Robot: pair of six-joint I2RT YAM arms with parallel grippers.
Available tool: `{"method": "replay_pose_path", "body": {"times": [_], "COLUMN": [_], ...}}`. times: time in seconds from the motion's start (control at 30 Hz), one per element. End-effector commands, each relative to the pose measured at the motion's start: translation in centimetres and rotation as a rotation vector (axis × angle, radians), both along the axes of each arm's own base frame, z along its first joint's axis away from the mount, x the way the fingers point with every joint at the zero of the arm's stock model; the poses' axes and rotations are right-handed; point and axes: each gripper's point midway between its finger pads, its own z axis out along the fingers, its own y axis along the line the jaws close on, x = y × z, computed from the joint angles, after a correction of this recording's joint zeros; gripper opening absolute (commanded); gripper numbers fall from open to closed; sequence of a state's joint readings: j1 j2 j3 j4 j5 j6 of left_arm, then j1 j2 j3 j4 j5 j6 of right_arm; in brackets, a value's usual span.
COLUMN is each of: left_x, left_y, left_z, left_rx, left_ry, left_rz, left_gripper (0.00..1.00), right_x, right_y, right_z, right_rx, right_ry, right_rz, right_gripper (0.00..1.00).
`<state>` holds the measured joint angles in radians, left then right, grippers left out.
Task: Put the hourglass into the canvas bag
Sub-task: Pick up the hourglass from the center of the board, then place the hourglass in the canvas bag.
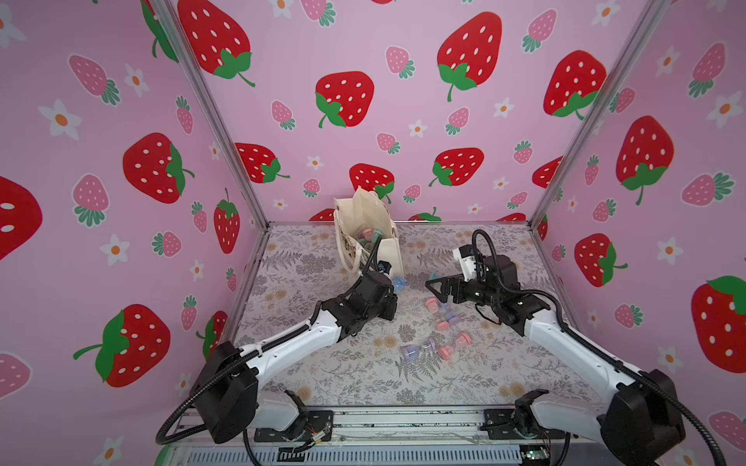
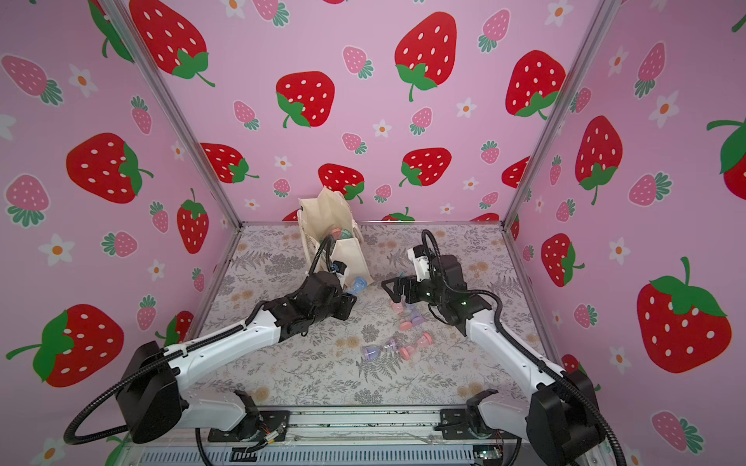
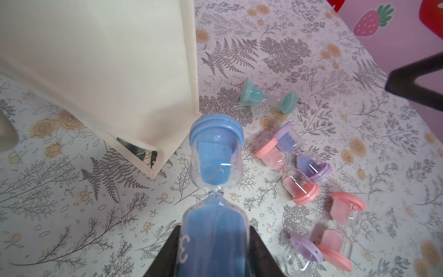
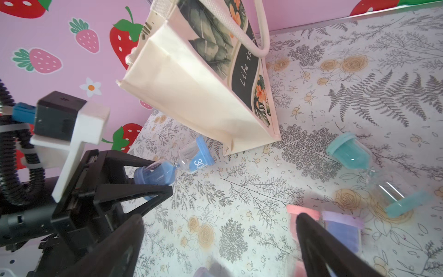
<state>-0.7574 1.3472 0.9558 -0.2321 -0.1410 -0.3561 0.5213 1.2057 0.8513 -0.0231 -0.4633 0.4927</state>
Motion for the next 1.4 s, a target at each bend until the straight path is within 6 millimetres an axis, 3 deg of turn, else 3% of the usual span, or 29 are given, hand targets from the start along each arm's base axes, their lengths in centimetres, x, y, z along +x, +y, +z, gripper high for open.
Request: {"method": "replay_pose_path", "body": {"times": [0.0,0.33,0.63,0.8,1.17,1.37], "left_x": [0.0,0.2,3.0,5.8,13.1,17.5], "left_y": [0.3,2.8,5.2,6.2,8.1,7.8], "left_z": [4.2,13.5,18.5,19.0,16.3,14.6], "left_rx": [-0.033,-0.108,-0.117,-0.079,-0.047,-0.057], "left_ry": [-0.037,-0.182,-0.264,-0.265,-0.182,-0.149], "left_rz": [0.009,0.081,0.233,0.315,0.445,0.423], "left_gripper": [0.36,0.33,0.31,0.3,0.29,0.29], "right_x": [-0.1,0.7,1.9,2.6,4.1,4.5], "right_y": [0.6,2.2,4.1,5.3,6.6,6.9], "right_z": [2.9,5.8,7.6,8.0,7.7,7.3], "right_rx": [0.049,0.124,0.17,0.176,0.165,0.154], "right_ry": [-0.047,-0.078,-0.096,-0.103,-0.104,-0.102], "right_rz": [0.027,0.071,0.102,0.122,0.134,0.134], "right_gripper": [0.99,0.99,0.99,0.99,0.99,0.99]}}
